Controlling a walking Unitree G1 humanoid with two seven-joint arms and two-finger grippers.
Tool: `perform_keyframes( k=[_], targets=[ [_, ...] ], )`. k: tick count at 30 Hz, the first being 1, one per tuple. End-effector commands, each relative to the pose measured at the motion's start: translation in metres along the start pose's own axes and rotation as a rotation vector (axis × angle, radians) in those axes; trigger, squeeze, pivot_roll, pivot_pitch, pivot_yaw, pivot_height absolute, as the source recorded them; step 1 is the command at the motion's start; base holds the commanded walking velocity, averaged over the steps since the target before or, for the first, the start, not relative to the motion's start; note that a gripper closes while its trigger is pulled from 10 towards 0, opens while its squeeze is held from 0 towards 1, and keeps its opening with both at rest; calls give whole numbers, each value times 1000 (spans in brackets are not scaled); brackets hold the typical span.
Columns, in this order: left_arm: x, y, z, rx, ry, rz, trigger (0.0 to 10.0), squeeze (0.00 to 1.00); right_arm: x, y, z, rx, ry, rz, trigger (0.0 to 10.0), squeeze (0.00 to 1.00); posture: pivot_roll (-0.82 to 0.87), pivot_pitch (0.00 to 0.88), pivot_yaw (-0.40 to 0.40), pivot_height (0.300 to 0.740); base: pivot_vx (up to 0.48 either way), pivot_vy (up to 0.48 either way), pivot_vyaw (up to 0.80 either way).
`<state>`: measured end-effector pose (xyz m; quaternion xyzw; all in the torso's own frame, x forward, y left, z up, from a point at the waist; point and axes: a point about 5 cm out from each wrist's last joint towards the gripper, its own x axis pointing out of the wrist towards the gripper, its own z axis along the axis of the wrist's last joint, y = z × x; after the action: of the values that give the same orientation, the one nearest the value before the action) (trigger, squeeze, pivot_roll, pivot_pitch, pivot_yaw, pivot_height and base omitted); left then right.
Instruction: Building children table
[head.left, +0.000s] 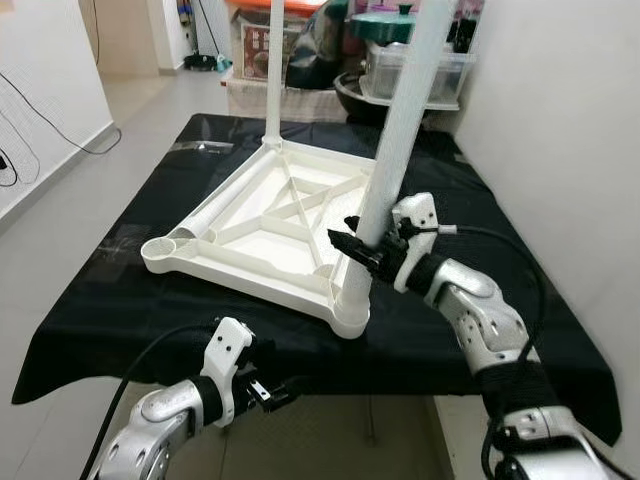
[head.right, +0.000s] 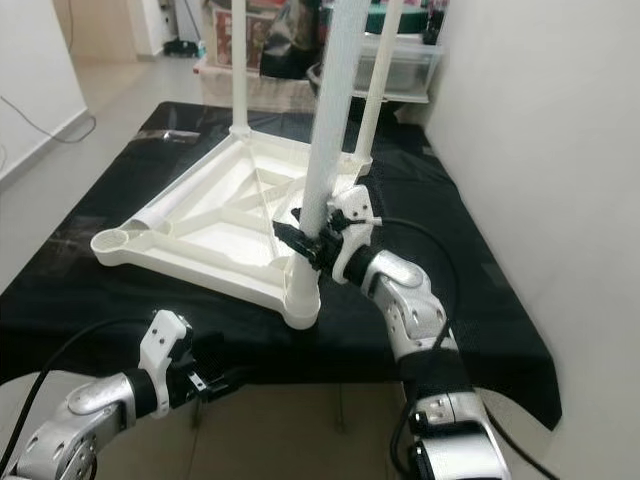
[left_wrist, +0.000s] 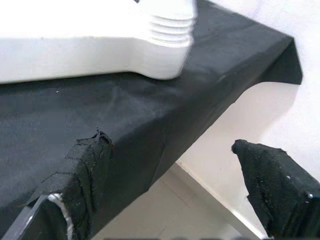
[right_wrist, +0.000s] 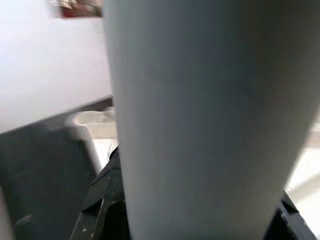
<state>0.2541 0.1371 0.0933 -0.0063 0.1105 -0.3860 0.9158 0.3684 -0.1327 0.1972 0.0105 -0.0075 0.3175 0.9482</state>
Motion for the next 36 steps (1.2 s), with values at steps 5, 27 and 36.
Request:
perform_keyframes(
  k=[5,27,36],
  targets=[
    [-1,-4,-3,3,12,-4,10000,0,-45,-58,-46,287,94,-862,0,0,88,0,-116,740,0,0,0],
    [2,0,2,8,4,6,10000,0,-21,-16,16,286,-216,-240,10000,0,73,0,-109,740,0,0,0],
    [5,3,3,14,-1,4,10000,0,-32,11,10,114,-113,255,7412,0,80,0,-111,740,0,0,0]
  ],
)
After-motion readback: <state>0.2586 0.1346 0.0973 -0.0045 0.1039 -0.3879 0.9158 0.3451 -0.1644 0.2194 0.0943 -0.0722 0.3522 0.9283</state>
